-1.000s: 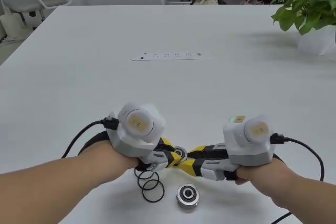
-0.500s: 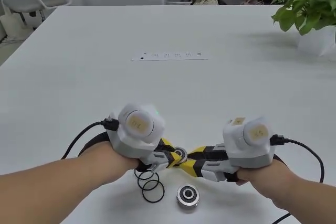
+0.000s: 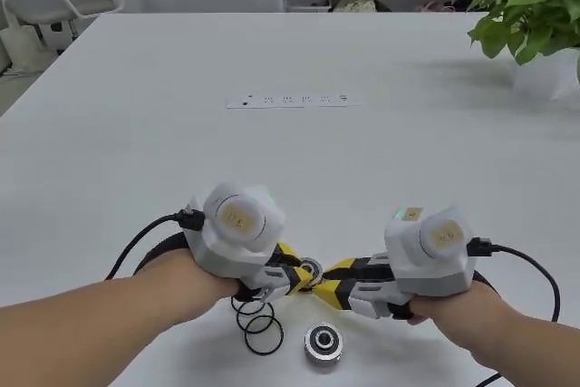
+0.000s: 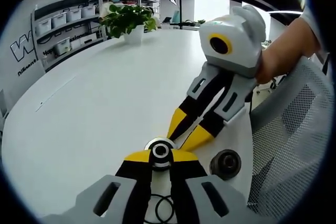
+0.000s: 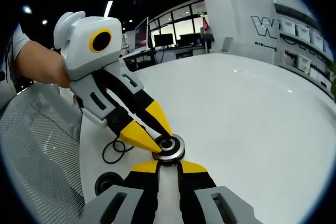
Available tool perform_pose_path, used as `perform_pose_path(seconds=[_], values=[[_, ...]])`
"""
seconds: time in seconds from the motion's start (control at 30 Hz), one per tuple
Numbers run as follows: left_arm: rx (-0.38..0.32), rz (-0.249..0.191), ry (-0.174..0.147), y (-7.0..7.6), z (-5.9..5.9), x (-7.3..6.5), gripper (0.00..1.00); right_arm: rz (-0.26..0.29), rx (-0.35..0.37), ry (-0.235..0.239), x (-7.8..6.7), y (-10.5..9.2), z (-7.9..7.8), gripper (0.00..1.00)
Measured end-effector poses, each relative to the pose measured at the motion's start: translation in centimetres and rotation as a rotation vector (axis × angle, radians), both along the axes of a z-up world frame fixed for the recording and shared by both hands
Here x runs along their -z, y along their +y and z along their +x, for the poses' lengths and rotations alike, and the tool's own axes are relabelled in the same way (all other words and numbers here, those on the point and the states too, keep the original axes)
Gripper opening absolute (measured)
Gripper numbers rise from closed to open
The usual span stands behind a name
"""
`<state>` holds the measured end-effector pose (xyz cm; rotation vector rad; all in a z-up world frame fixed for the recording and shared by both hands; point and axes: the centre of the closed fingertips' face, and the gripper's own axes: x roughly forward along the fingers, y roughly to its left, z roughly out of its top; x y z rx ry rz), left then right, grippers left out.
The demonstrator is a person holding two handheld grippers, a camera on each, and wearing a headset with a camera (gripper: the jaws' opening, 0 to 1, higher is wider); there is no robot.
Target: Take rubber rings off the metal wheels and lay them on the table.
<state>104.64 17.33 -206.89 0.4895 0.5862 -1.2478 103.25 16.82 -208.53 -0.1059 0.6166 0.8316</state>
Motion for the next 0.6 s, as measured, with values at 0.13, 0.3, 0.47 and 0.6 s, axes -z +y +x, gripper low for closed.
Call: perform_pose_path(seconds=[0.13,0.3,0.47,0.6], values=[[-0.003,0.0,0.001,0.0,0.0,0.0,0.07,0.001,0.003,0.006,0.0,0.0,0.0,0.07],[-0.006,0.0,0.001,0.0,0.0,0.0,0.07,0.002,0.007,0.008,0.0,0.0,-0.1,0.05],[-0.008,0.0,0.002,0.0,-0.1,0.0,0.07,0.014,0.039,0.027,0.2,-0.5,0.3,0.0],[-0.009,-0.002,-0.001,0.0,-0.1,0.0,0.07,0.025,0.056,0.041,0.2,-0.5,0.4,0.0]])
